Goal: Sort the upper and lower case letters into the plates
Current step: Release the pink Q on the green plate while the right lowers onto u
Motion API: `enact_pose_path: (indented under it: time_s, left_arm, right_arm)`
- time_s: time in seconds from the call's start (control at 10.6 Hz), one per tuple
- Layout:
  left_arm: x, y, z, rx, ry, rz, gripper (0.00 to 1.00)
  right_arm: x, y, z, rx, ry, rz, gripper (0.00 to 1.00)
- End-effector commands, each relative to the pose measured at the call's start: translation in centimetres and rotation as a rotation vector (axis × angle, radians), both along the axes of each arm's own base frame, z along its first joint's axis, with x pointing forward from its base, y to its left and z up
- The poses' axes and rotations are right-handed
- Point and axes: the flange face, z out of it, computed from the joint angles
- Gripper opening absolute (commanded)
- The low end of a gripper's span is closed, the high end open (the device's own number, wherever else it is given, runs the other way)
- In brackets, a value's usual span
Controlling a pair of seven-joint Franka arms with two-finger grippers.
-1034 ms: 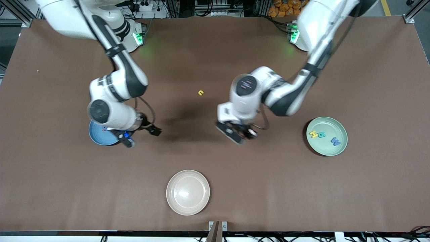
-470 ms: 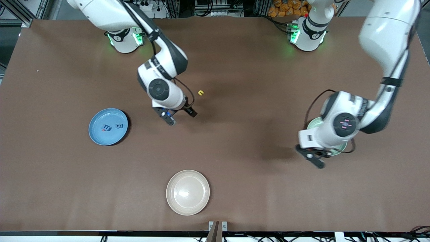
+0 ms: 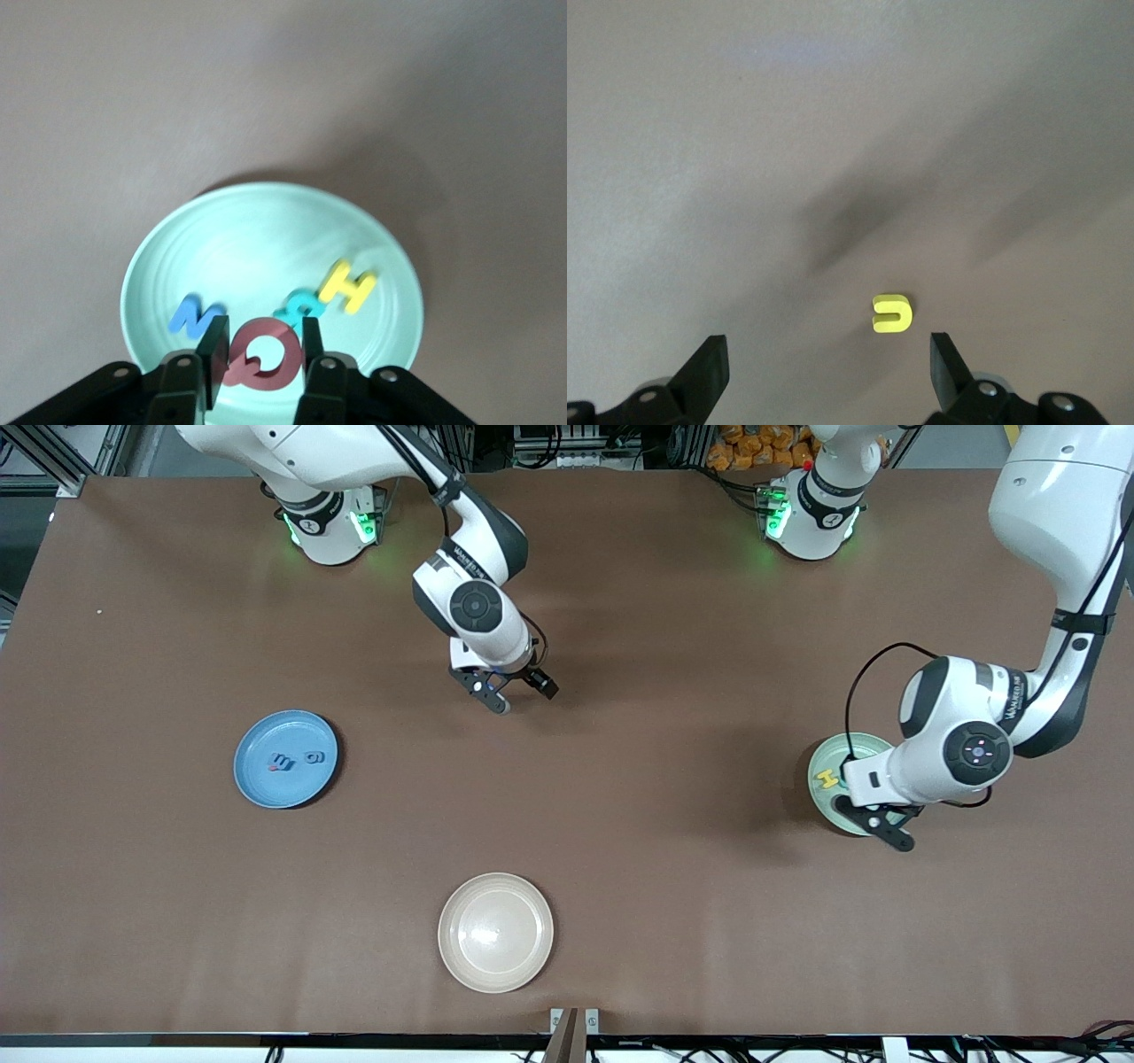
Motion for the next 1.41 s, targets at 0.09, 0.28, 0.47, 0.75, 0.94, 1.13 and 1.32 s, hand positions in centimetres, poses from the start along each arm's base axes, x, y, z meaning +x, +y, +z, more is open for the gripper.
enact_pose_path:
  time_s: [0.09, 0.28, 0.47, 0.75, 0.94, 1.13, 1.32]
  left_arm:
    - [-1.8, 0.4, 4.2, 0.009, -0.017, 0.033, 1.00]
    - [-1.7, -0.4, 10.0, 0.042, -0.074, 0.015, 1.00]
    - [-2.5, -1.9, 18.4, 0.032, -0.139, 0.043, 1.00]
    - [-6.0, -2.2, 29.3, -0.040, -0.229, 0.141, 1.00]
    - [-7.8, -0.3, 32.4, -0.145, -0.224, 0.230, 1.00]
    - [-9.0, 0.2, 35.0, -0.161, -0.267, 0.246, 1.00]
    - [-9.6, 0.0, 37.2, -0.160, -0.285, 0.247, 1.00]
  right_arm:
    - [-3.0, -1.9, -1.1, 0.016, -0.053, -0.001, 1.00]
    - [-3.3, -2.3, -1.9, 0.006, -0.052, 0.016, 1.00]
    - [-3.9, -2.7, -3.0, 0.015, -0.066, 0.024, 1.00]
    - [-4.3, -2.6, -4.2, 0.022, -0.060, 0.024, 1.00]
    - [-4.2, -2.5, -4.8, 0.022, -0.050, 0.022, 1.00]
    - [-4.1, -1.8, -5.7, 0.025, -0.036, 0.027, 1.00]
    - [-3.8, -1.6, -5.6, 0.026, -0.034, 0.027, 1.00]
